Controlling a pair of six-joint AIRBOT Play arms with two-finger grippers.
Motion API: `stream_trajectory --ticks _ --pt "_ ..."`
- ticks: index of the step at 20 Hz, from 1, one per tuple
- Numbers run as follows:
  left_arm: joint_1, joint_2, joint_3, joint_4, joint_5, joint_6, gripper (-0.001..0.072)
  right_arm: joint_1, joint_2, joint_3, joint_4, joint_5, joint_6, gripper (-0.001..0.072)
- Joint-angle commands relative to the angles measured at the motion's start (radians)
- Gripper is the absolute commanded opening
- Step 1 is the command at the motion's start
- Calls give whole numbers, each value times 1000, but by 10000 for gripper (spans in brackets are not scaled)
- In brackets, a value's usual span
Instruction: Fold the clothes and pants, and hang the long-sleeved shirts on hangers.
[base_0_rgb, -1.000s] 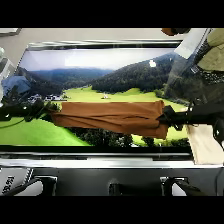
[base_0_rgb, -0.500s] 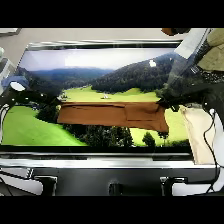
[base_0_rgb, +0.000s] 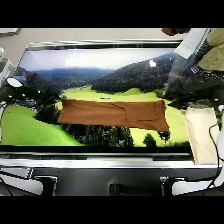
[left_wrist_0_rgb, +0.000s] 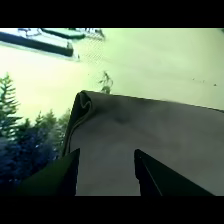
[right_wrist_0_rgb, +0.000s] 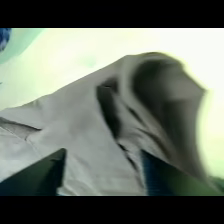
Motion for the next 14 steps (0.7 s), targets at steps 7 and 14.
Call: stream_trajectory --ticks 7,14 --pt "19 149 10 106 -52 -24 411 -122 -148 20 61 -164 -198 696" --pt "18 146 10 106 -51 -27 411 -47 -256 20 66 -152 -219 688"
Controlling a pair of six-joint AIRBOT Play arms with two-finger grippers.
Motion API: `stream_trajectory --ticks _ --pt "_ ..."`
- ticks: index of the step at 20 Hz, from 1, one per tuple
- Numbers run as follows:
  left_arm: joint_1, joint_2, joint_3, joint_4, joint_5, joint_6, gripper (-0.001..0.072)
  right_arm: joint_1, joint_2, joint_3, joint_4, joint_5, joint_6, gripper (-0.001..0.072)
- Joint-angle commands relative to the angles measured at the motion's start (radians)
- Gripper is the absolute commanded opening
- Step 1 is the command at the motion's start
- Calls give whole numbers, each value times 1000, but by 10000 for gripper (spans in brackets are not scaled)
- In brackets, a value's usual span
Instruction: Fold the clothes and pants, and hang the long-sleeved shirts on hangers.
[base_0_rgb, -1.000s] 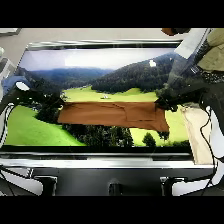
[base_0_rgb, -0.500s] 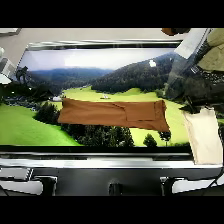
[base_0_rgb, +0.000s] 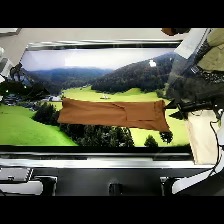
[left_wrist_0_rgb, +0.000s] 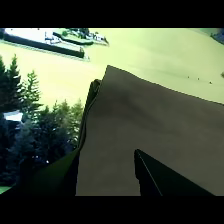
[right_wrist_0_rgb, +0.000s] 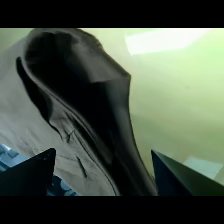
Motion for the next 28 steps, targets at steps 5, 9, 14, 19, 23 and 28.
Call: stream_trajectory --ticks 5,9,14,19,23,28 --pt "1 0 1 3 2 0 411 103 -58 1 -6 10 -13 673" --pt "1 -2 1 3 2 -1 412 138 -57 1 -17 22 -13 318" --pt "-3 -5 -12 -48 9 -27 280 136 6 2 -14 18 48 30" --pt "-128 -64 -69 -198 34 -58 13 136 219 9 -106 2 180 30" --pt "-366 -167 -98 -390 193 -90 12 136 351 77 -196 -76 246 30" --pt "-699 -335 -52 -705 397 -87 11 136 426 187 -223 -155 297 30"
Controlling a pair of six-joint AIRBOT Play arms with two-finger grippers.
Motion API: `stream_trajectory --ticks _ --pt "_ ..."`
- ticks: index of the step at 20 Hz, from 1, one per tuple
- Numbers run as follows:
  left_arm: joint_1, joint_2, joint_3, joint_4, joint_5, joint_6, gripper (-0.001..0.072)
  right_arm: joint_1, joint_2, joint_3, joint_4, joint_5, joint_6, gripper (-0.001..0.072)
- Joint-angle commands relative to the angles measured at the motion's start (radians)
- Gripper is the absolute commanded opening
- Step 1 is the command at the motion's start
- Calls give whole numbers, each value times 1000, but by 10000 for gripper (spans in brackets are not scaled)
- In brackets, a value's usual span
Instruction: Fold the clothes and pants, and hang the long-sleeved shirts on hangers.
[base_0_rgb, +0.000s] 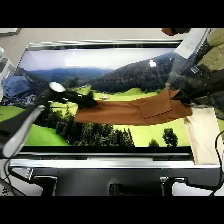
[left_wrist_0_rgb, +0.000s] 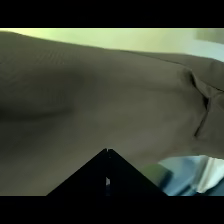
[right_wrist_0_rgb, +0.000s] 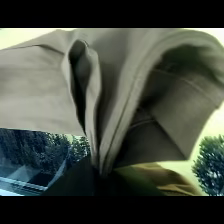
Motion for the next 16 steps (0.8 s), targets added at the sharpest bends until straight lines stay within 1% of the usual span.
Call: stream_trajectory --ticks 1,3,7,11,13,15,16 --pt "-237 -129 67 -243 158 -5 11 1 54 77 -30 -63 46 30" --pt "-326 -203 164 -263 198 -17 11 1 62 114 -33 -84 48 30" --pt "-428 -355 380 -264 268 -145 12 1 62 157 -37 -109 61 30" --pt "-484 -483 569 -264 278 -256 11 1 74 157 -37 -110 61 30" --pt "-503 -516 620 -264 300 -290 11 1 76 157 -37 -112 61 30" --pt "-510 -517 619 -264 304 -295 11 1 76 157 -37 -118 61 30" --pt "-510 -517 619 -264 285 -295 11 1 76 157 -37 -117 61 30"
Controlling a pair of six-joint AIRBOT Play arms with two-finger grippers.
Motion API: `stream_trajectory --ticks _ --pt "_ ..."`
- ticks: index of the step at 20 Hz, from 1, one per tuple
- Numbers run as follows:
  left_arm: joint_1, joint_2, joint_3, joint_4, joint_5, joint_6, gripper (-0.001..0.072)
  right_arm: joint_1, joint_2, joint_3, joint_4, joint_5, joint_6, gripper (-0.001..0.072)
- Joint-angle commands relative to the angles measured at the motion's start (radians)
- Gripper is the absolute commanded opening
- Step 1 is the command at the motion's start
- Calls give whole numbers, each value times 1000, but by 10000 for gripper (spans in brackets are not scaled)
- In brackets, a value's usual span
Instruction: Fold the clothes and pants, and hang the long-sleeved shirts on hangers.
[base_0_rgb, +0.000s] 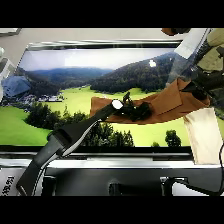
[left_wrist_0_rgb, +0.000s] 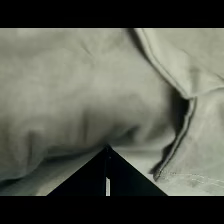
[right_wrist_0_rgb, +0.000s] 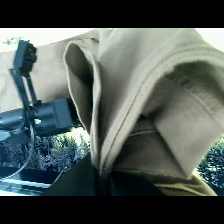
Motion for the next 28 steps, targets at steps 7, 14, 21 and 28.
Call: stream_trajectory --ticks 7,14,21,28 --pt "154 89 37 240 -407 -1 10 20 2 2 92 40 27 30" --pt "490 437 37 978 -968 39 13 318 -23 2 82 194 129 30" --pt "793 618 37 1134 -1059 37 13 651 -172 2 74 406 238 30" --pt "833 619 -32 1133 -1050 40 13 747 -313 2 140 513 270 34"
